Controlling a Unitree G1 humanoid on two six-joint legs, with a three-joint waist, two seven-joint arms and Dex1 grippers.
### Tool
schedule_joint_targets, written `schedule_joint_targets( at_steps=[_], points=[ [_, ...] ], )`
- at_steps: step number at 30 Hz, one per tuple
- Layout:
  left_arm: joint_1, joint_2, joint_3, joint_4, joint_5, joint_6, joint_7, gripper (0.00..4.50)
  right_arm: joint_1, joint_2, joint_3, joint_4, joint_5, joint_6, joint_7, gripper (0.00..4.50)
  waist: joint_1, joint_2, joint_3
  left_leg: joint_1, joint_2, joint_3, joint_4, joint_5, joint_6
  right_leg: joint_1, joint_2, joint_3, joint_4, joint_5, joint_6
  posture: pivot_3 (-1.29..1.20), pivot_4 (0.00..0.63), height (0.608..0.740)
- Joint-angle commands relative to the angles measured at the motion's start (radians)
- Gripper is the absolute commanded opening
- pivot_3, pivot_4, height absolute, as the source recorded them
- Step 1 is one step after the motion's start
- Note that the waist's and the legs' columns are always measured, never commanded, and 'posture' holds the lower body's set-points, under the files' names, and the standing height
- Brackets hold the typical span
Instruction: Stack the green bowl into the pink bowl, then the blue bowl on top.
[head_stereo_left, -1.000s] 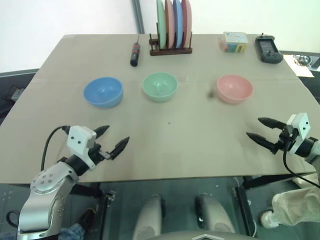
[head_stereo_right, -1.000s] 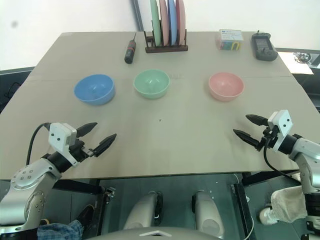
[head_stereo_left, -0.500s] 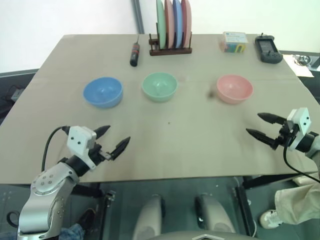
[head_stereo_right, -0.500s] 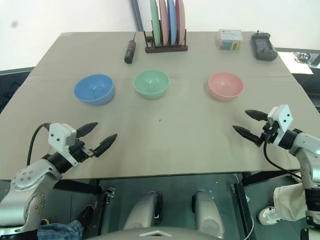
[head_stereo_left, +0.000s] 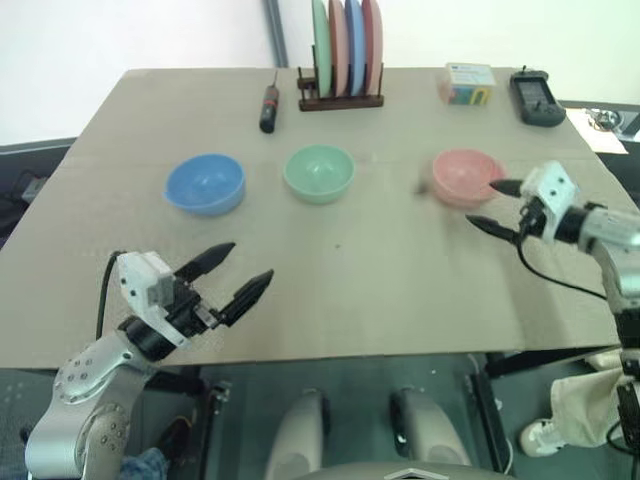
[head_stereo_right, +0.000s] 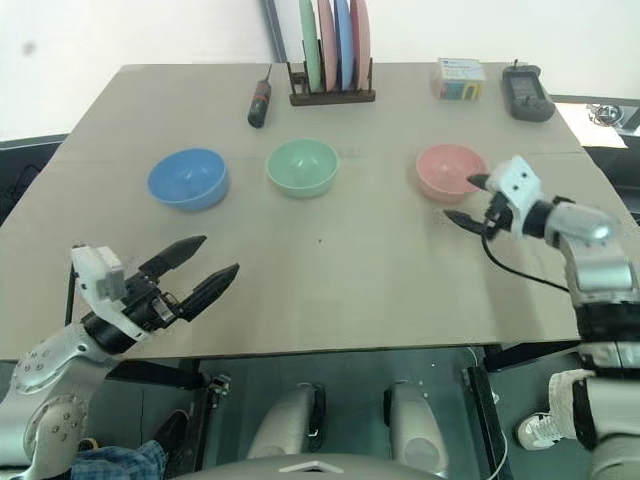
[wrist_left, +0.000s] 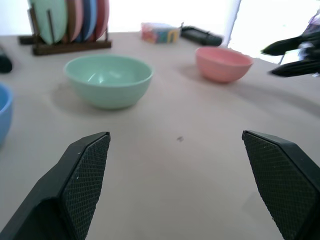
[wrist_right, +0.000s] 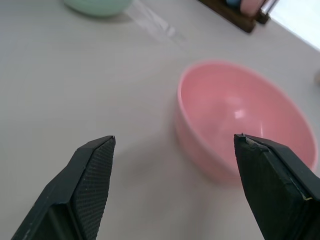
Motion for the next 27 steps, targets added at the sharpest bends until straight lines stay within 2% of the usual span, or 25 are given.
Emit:
schedule_joint_targets(
  at_steps=[1, 8, 9, 11, 17, 18, 24, 27],
  points=[
    [0.012, 0.011, 0.015, -0.042, -0.052, -0.010, -0.037, 4.50, -0.136, 0.014, 0.069, 0.126, -0.091, -0.016, -0.008, 3.96, -0.001, 0.000, 0.000, 0.000, 0.000, 0.000, 0.000, 0.000, 0.000, 0.000, 0.000, 0.000, 0.000, 0.000, 0.000, 0.00, 0.150, 0.740],
    [0.003, 0.027, 0.004, -0.035, -0.044, -0.014, -0.056, 4.50, -0.364, 0.087, 0.204, 0.465, -0.254, -0.013, -0.019, 3.96, -0.002, 0.000, 0.000, 0.000, 0.000, 0.000, 0.000, 0.000, 0.000, 0.000, 0.000, 0.000, 0.000, 0.000, -0.001, 0.00, 0.150, 0.740],
    [0.002, 0.029, 0.001, -0.035, -0.042, -0.014, -0.058, 4.50, -0.391, 0.098, 0.216, 0.511, -0.275, -0.015, -0.031, 3.56, -0.003, 0.000, 0.000, 0.000, 0.000, 0.000, 0.000, 0.000, 0.000, 0.000, 0.000, 0.000, 0.000, 0.000, -0.001, 0.00, 0.150, 0.740],
    [0.000, 0.031, -0.005, -0.036, -0.037, -0.016, -0.060, 4.50, -0.428, 0.112, 0.234, 0.578, -0.302, -0.032, -0.032, 3.13, -0.003, 0.000, 0.000, 0.000, 0.000, 0.000, 0.000, 0.000, 0.000, 0.000, 0.000, 0.000, -0.001, 0.000, -0.001, 0.00, 0.150, 0.740],
    [0.003, 0.028, -0.011, -0.040, -0.029, -0.022, -0.059, 4.50, -0.477, 0.132, 0.242, 0.664, -0.334, -0.094, -0.016, 0.40, -0.004, 0.000, 0.000, 0.000, 0.000, 0.000, -0.001, 0.000, 0.000, 0.000, 0.000, 0.000, 0.000, 0.000, 0.000, 0.00, 0.150, 0.740],
    [0.003, 0.026, -0.013, -0.040, -0.027, -0.023, -0.058, 4.50, -0.477, 0.132, 0.243, 0.663, -0.337, -0.103, -0.010, 0.12, -0.004, 0.000, 0.000, 0.000, 0.000, 0.000, -0.001, 0.000, 0.000, 0.000, 0.000, 0.000, 0.000, 0.000, 0.000, 0.00, 0.150, 0.740],
    [0.000, 0.025, -0.026, -0.028, -0.020, -0.032, -0.063, 4.50, -0.451, 0.120, 0.240, 0.574, -0.333, -0.142, 0.039, 0.12, -0.004, 0.001, 0.000, 0.000, 0.000, 0.000, -0.001, 0.000, 0.000, 0.000, 0.000, 0.000, 0.000, 0.001, 0.000, 0.00, 0.150, 0.740],
    [-0.013, 0.034, -0.028, -0.012, -0.019, -0.031, -0.071, 4.50, -0.393, 0.113, 0.238, 0.367, -0.292, -0.103, 0.126, 0.12, -0.004, 0.001, 0.000, 0.000, 0.000, 0.000, -0.001, 0.000, 0.000, -0.001, 0.000, 0.000, 0.000, 0.001, 0.000, 0.00, 0.150, 0.740]
  ],
)
